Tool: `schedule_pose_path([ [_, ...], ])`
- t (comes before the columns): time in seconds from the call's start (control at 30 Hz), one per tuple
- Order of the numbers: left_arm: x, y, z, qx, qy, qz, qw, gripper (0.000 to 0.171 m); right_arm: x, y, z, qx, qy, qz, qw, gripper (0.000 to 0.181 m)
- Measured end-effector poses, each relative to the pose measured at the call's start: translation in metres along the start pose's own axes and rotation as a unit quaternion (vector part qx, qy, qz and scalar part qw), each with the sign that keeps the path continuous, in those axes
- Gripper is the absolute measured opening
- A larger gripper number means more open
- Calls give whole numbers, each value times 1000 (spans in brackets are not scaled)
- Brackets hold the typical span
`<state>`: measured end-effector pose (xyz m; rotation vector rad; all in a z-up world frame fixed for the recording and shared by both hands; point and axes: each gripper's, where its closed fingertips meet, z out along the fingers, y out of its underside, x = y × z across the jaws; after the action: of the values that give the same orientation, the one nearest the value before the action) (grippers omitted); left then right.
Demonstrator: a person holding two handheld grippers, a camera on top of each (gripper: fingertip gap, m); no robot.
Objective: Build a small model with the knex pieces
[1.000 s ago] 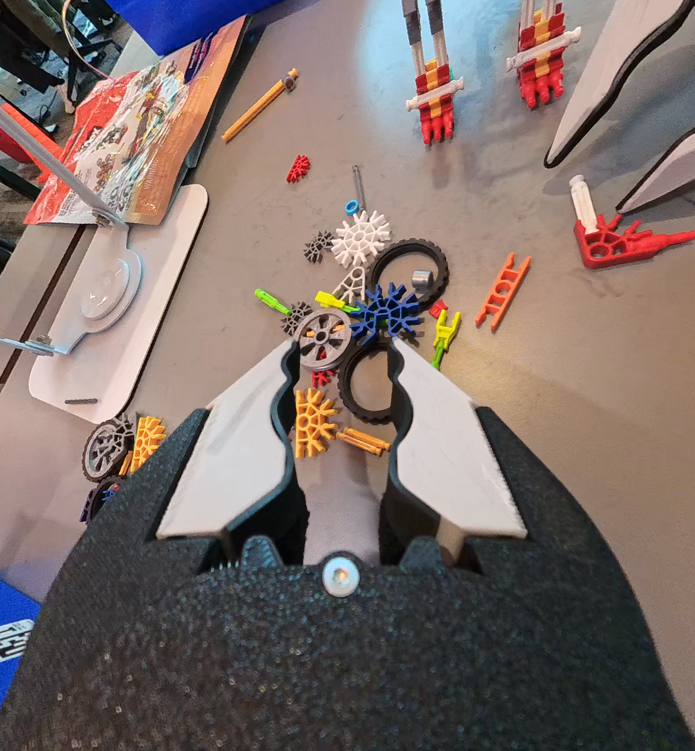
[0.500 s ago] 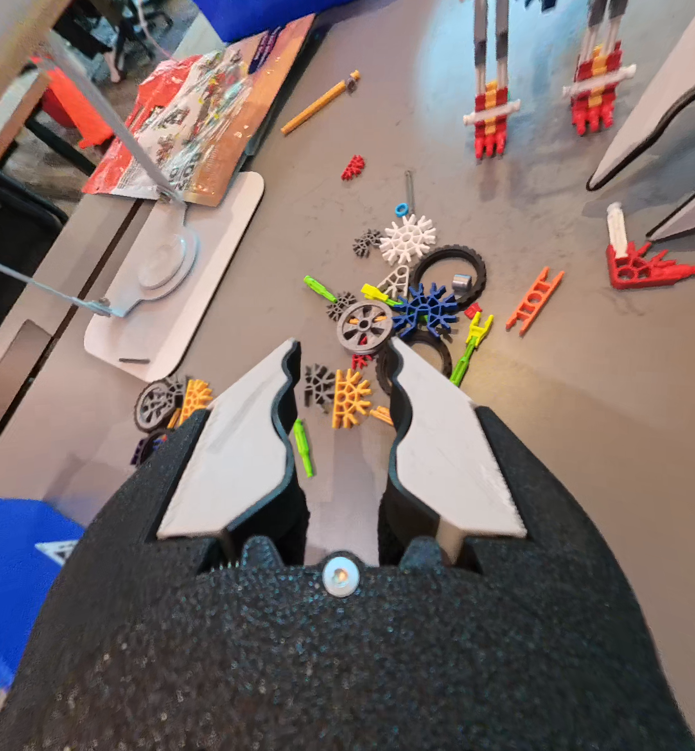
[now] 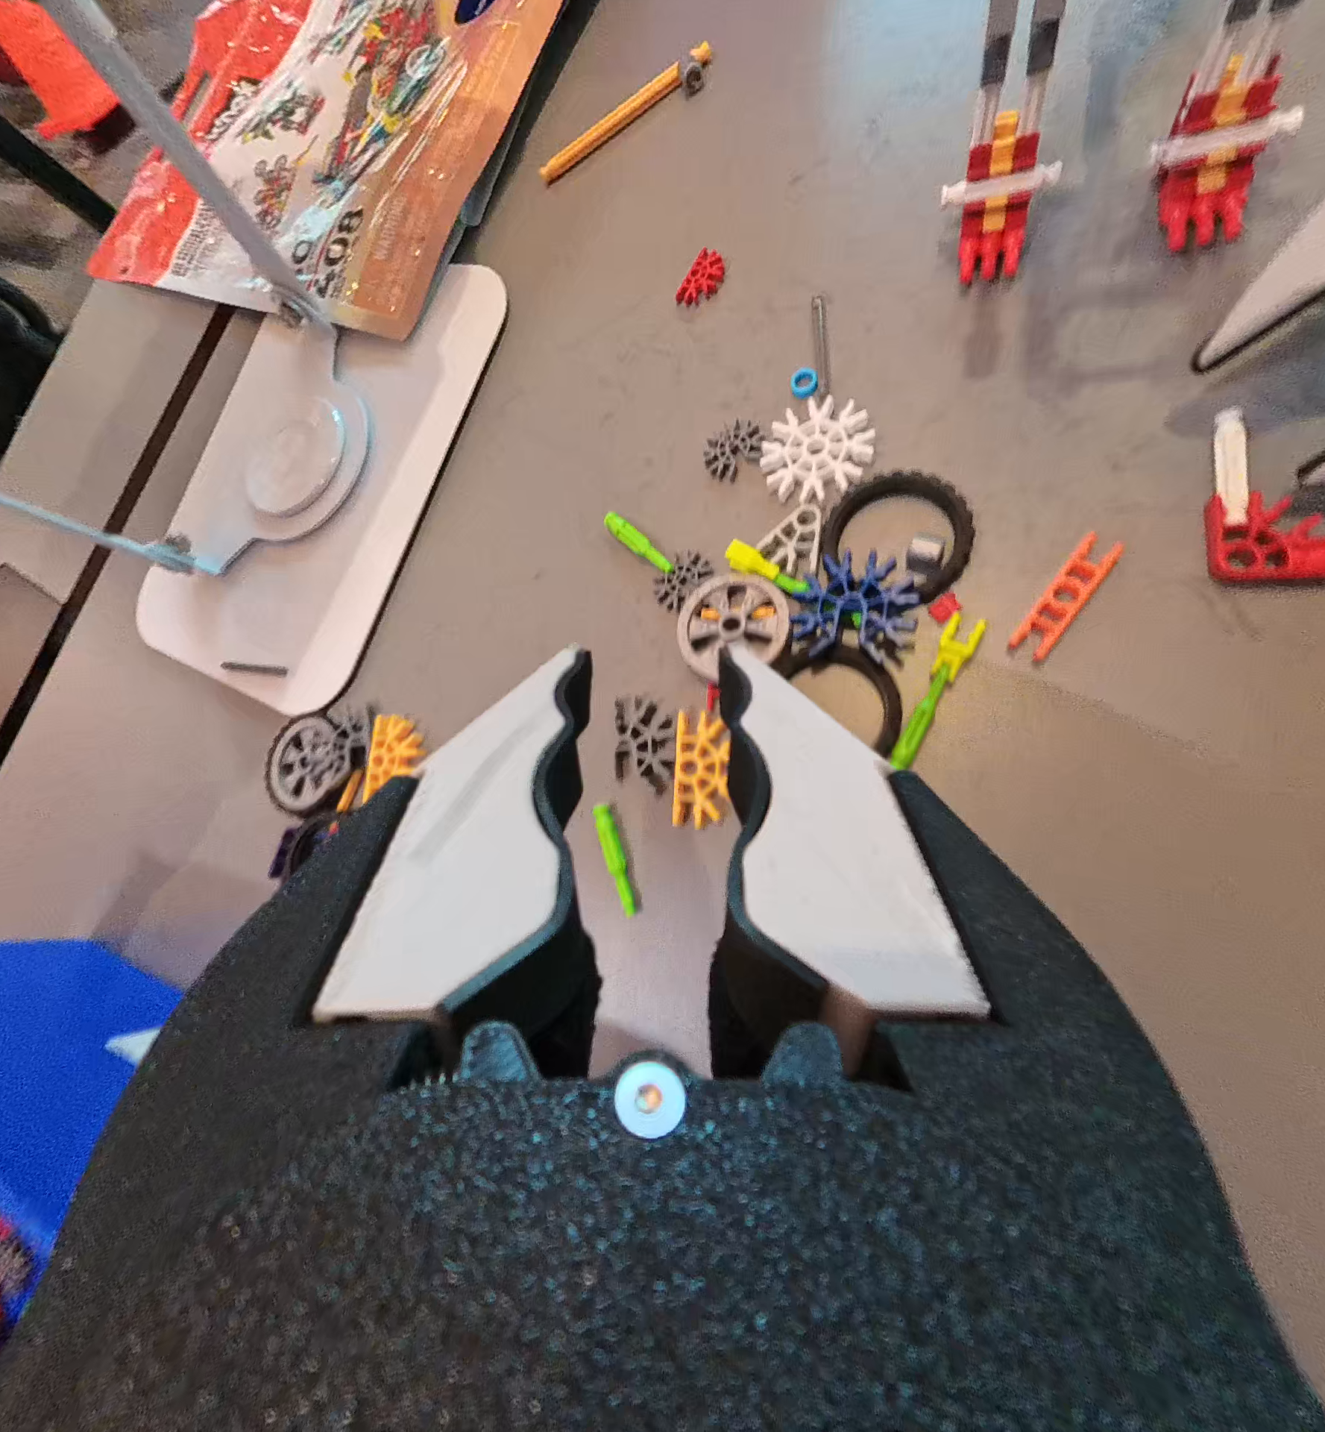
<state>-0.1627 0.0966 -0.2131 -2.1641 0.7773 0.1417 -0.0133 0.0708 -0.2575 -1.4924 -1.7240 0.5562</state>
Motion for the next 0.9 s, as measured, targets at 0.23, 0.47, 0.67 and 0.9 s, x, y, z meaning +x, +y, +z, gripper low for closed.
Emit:
schedule_pose_path([
  [0.23,-11,-21,39,-32,15,7,999,30,4,5,-5,-3,14,-1,1000,32],
  [0.47,-22,-21,0,-35,-1,24,999,29,12,16,-18,2,19,7,1000,33],
  [0.67,-43,-14,-39,-49,-43,34,997,29,10,18,-16,-7,25,-10,1000,32],
  [0.9,-71,-2,-61,-65,-86,30,994,29,9,18,-16,-9,20,-13,1000,32],
])
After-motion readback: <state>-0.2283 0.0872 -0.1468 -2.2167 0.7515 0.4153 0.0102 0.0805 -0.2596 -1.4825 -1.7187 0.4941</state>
